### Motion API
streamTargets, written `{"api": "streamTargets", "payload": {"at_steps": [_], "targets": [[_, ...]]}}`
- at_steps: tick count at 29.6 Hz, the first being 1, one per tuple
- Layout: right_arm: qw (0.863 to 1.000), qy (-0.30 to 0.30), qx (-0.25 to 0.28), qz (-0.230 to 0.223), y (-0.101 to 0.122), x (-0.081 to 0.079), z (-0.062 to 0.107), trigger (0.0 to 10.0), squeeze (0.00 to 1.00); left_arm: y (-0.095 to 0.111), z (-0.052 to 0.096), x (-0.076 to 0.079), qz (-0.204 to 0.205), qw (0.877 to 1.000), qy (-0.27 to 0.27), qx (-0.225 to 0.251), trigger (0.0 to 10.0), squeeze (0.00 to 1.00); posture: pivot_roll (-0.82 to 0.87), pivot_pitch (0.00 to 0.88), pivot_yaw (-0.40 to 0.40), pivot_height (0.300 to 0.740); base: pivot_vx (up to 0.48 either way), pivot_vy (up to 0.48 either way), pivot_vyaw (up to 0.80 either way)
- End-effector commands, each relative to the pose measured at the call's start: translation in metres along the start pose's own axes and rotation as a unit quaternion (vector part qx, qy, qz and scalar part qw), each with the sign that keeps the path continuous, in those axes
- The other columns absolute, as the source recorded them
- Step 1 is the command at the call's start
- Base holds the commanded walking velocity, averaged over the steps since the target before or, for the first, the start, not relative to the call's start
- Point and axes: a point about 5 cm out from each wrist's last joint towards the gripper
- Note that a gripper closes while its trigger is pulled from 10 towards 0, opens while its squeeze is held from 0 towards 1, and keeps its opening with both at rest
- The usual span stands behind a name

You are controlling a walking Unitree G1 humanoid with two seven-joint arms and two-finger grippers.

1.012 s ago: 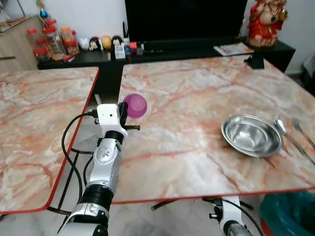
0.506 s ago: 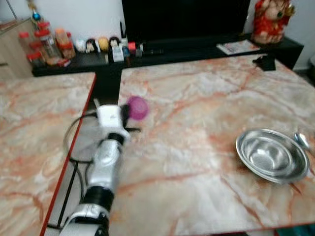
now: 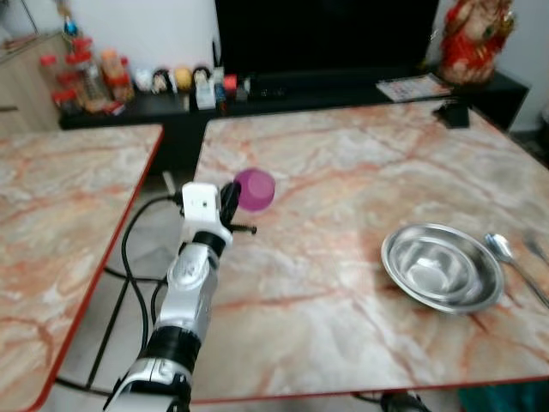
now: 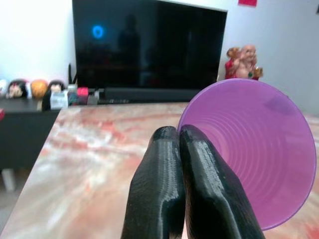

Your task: Setting the table

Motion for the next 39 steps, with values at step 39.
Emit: {"api": "streamTargets", "payload": {"at_steps": [39], "targets": [[1.000, 0.010, -0.005, 0.004, -0.0030, -0.0073, -0.0002, 10.0, 0.00, 0.0094, -0.0026, -0.0051, -0.004, 1.000, -0.001, 0.014, 10.0, 0.00, 0.06, 0.000, 0.044, 0.714, 0.070, -0.144, 0.00]]}}
Point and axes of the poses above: a point about 5 cm out from each wrist's last joint towards the gripper, its own z axis pointing back from the gripper into the wrist, its own y axis along the axis of the wrist's last joint, x = y × z, and after that the axes turned 14 degrees about -z, right-handed
